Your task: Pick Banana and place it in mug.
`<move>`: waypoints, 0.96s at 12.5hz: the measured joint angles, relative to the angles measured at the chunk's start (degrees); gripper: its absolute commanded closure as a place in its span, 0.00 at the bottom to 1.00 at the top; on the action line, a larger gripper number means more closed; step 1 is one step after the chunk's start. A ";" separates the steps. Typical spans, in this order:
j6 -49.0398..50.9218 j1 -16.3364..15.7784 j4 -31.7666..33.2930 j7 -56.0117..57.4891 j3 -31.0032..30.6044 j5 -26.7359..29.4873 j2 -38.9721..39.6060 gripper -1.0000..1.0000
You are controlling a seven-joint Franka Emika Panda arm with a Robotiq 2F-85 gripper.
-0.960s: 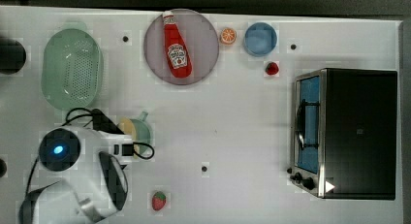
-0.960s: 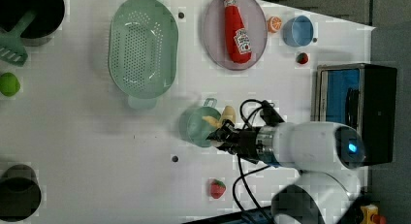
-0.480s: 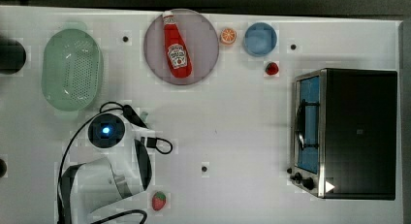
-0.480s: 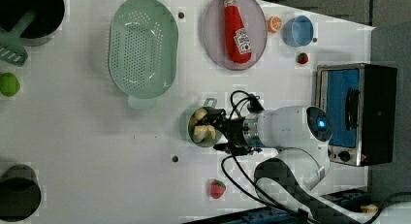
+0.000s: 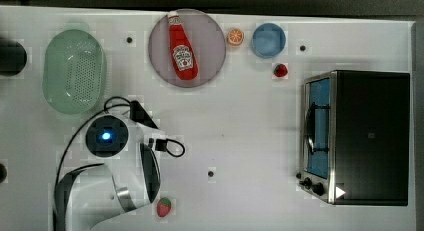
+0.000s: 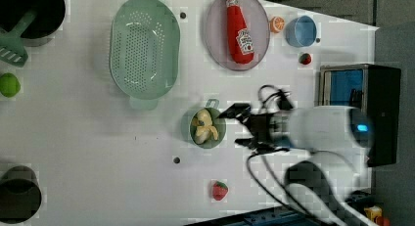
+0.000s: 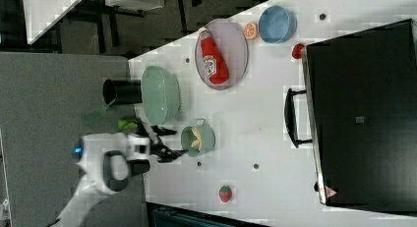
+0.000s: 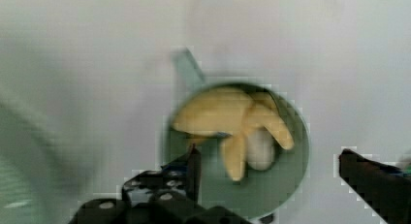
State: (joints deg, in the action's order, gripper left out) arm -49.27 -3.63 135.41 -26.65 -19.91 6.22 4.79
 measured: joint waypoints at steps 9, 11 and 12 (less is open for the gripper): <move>41.74 2.96 -30.05 10.65 20.69 -3.27 -17.18 0.00; 44.56 4.27 -32.06 11.16 23.54 -6.86 -16.52 0.00; 46.45 4.27 -32.90 11.96 24.88 -9.43 -16.29 0.00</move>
State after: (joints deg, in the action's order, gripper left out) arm -2.82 0.64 102.51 -14.69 4.97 -3.21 -11.50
